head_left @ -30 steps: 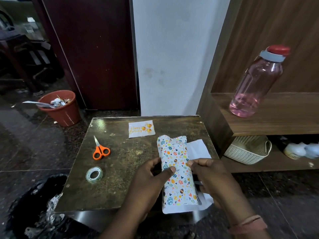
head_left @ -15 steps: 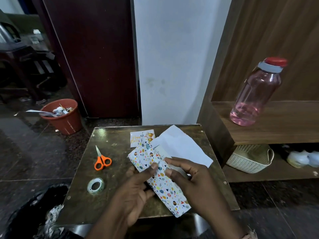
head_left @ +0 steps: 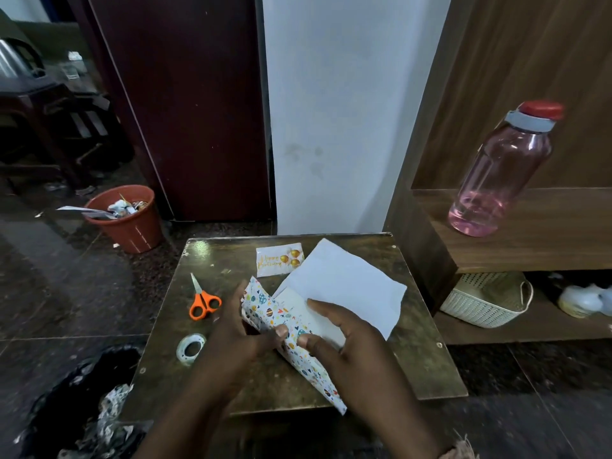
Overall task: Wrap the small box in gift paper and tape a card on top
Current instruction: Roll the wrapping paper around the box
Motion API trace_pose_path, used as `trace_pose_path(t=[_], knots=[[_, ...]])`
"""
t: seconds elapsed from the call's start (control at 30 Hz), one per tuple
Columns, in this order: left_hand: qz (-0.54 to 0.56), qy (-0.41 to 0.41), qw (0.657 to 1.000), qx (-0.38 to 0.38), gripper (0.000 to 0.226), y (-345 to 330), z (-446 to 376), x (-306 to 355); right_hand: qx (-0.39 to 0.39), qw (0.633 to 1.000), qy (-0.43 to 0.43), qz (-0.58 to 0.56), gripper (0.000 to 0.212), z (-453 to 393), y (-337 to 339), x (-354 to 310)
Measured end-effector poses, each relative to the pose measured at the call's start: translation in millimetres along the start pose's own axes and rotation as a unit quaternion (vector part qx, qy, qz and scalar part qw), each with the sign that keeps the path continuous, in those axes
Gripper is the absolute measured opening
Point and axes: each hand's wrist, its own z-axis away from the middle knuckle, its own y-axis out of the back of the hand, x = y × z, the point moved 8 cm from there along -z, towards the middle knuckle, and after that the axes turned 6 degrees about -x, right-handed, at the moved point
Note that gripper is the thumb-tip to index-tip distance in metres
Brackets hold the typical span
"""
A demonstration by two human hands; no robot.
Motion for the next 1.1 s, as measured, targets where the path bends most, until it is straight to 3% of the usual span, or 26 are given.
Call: trace_pose_path(t=[0.17, 0.4, 0.47, 0.57, 0.63, 0.7, 0.87, 0.97, 1.1], knots=[[-0.016, 0.011, 0.999, -0.034, 0.12, 0, -1, 7, -0.015, 1.0, -0.005, -0.015, 0.044, -3, -1, 0], [0.014, 0.013, 1.0, 0.007, 0.057, 7, -5, 6, -0.017, 0.999, -0.009, -0.036, 0.038, -6, -3, 6], [0.004, 0.011, 1.0, 0.025, 0.062, 8, -7, 3, -0.016, 0.998, -0.016, -0.05, 0.036, -7, -3, 9], [-0.02, 0.011, 0.998, 0.067, 0.094, 13, -8, 1, -0.018, 0.996, -0.024, -0.08, 0.032, -8, -3, 14], [-0.059, -0.01, 0.994, 0.093, 0.101, 14, -6, 6, -0.015, 0.995, -0.025, -0.098, 0.027, -9, -2, 14], [-0.149, -0.054, 0.98, 0.121, 0.094, 13, 0, 18, -0.008, 0.995, -0.025, -0.099, 0.025, -10, -2, 14], [-0.351, -0.169, 0.9, 0.194, 0.059, -3, 23, 49, 0.009, 0.992, -0.029, -0.121, 0.026, -10, -2, 16], [-0.439, -0.229, 0.85, 0.177, 0.04, -14, 23, 52, 0.009, 0.991, -0.034, -0.132, 0.025, -11, -1, 16], [-0.417, -0.205, 0.874, 0.142, 0.03, -15, 17, 45, 0.008, 0.99, -0.031, -0.138, 0.024, -11, -1, 15]])
